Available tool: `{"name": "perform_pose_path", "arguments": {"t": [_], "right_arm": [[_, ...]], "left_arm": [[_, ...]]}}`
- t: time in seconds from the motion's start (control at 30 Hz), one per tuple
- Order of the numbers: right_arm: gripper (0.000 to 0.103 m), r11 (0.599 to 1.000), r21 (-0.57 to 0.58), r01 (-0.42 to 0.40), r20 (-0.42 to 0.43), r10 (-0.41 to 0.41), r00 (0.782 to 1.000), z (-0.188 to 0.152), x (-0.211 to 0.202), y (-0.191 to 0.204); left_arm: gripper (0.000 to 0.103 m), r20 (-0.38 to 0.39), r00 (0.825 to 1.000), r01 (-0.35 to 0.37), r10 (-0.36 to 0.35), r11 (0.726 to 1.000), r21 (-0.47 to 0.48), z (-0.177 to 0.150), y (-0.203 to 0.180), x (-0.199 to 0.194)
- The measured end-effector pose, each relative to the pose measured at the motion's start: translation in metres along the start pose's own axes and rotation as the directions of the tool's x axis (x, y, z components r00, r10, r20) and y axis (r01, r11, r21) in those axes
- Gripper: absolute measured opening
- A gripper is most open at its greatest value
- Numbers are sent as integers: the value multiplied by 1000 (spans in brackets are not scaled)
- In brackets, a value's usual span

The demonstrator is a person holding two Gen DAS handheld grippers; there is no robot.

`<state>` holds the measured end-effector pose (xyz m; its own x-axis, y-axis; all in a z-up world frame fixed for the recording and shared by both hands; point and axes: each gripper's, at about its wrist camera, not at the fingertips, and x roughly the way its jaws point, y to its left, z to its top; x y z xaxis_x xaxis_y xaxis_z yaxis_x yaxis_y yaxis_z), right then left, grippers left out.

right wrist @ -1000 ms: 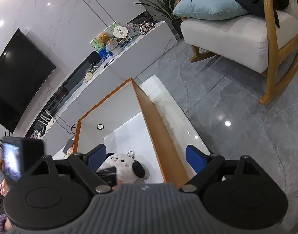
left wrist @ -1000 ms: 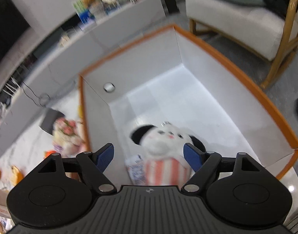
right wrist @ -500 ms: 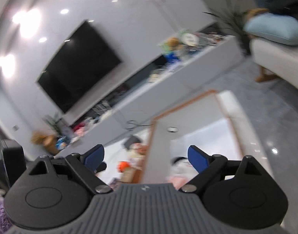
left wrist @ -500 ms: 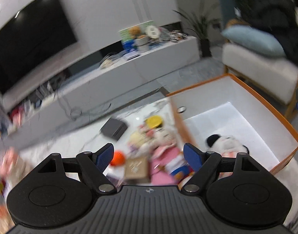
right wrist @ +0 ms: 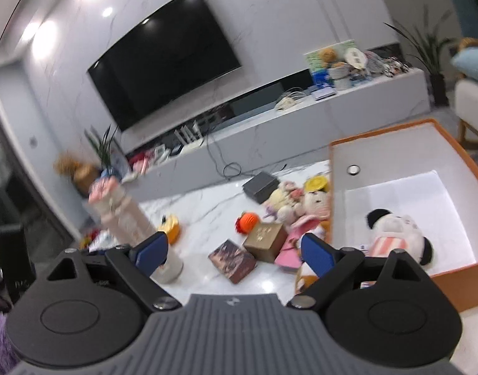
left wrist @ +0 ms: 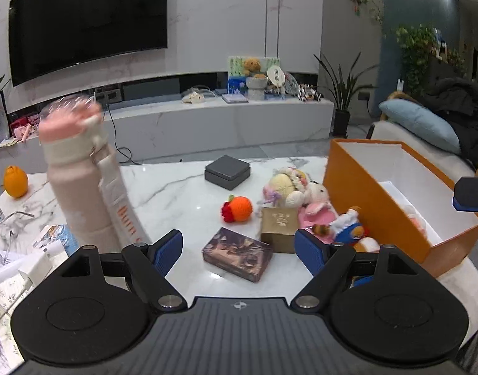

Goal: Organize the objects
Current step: 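Withdraw both tools from the box back toward the table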

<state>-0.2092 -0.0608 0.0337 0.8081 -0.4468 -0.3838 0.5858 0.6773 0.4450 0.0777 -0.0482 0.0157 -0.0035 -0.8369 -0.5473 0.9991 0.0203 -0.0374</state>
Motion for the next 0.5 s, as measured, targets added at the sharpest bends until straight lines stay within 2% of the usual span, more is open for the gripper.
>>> {"name": "perform_pose_path", "arguments": {"t": [0.13, 0.2, 0.3, 0.4, 0.5], "right_arm": [[92, 996, -71, 53, -47, -57, 997, -6, 24, 20], [92, 991, -88, 98, -79, -105, 991, -7, 40, 26], [88, 980, -134, 146, -137, -165, 977, -9, 67, 33], [82, 962, -177, 207, -197, -241, 950, -6, 91, 37], [82, 959, -172, 226, -212, -260, 942, -8, 103, 36]], "left_arm": [[94, 19, 999, 36, -34, 997, -70, -15, 26, 9], [94, -25, 998, 61, -63, 995, -82, -20, 35, 15], [94, -39, 995, 82, -88, 989, -122, -19, 44, 20], [94, -31, 991, 123, -128, 984, -131, -18, 47, 21], [94, -39, 985, 159, -166, 978, -139, -19, 49, 23]]}}
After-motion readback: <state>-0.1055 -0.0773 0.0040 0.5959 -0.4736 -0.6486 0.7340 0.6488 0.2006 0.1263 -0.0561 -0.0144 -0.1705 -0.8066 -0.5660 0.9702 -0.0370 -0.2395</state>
